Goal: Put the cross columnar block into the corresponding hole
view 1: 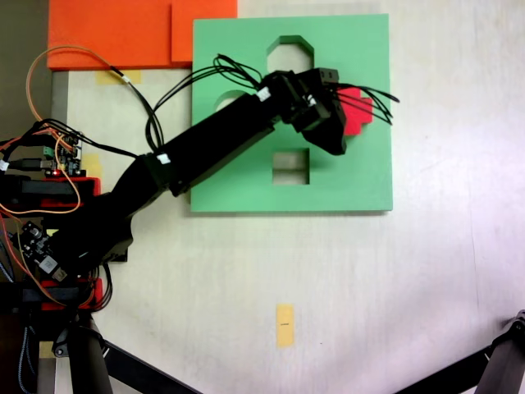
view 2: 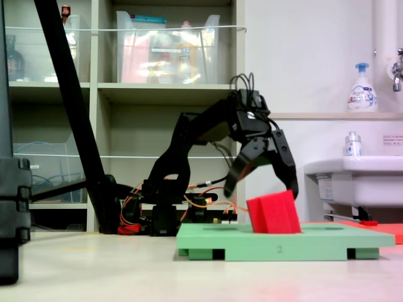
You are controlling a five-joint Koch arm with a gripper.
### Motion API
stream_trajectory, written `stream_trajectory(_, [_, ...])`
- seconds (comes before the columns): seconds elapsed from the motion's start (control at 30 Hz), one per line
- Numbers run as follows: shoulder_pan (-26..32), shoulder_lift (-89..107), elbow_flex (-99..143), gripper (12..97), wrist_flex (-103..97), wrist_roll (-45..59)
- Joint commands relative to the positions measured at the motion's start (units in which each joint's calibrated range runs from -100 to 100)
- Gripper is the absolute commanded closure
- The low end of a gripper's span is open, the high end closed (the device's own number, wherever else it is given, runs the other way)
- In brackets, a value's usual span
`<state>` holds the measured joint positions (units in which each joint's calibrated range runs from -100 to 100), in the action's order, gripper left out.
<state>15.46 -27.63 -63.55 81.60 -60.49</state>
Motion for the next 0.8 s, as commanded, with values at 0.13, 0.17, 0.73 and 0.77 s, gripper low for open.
stream_trajectory(0.13, [-0.2, 1.2, -1.2, 24.2, 3.7, -0.2])
stream_trajectory(0.17, [-0.2, 1.2, -1.2, 24.2, 3.9, -0.2])
stream_trajectory(0.73, [-1.9, 0.5, -1.4, 24.4, -0.2, 1.7])
stream_trajectory(0.77, [-2.3, -1.0, -1.6, 24.4, -1.0, 2.1])
